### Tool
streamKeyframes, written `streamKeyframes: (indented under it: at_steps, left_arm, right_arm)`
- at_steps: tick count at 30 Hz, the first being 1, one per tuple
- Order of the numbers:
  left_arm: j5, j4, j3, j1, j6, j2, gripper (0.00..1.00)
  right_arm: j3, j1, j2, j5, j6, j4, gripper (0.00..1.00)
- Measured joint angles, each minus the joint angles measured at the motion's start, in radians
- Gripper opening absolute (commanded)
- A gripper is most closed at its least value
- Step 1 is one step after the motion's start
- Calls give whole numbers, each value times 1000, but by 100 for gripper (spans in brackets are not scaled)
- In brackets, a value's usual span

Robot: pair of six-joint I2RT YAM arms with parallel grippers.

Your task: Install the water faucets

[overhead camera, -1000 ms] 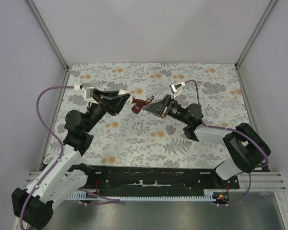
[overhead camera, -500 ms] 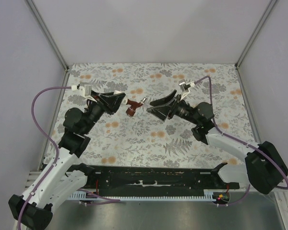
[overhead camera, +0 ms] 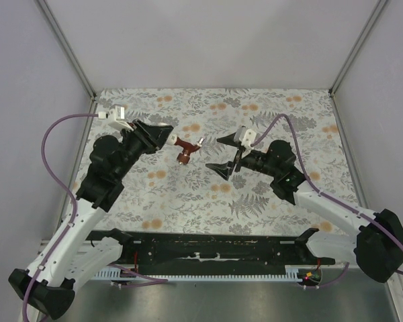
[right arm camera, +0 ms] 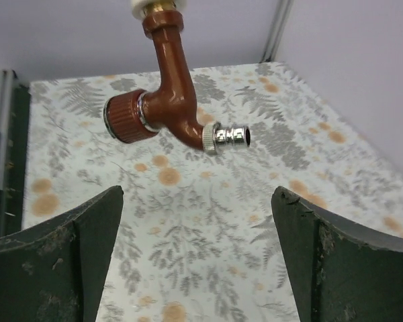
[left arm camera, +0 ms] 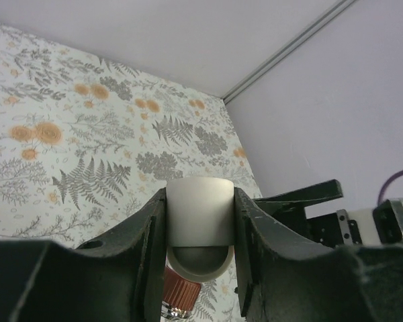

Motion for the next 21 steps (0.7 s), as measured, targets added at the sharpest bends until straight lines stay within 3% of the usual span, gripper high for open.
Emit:
streamKeyframes:
  at_steps: [5, 9, 21]
  left_arm:
    - [-1, -72, 13, 0, -34, 24, 2]
    - [1, -114, 29, 0, -51, 39, 2]
    - [35, -146, 92, 0, -85, 46, 2]
  right_arm:
    - [74, 126, -27, 135, -337, -149, 98]
    - [81, 232, -22, 242, -542, -153, 97]
    - [77, 351, 119, 478, -906, -36, 95]
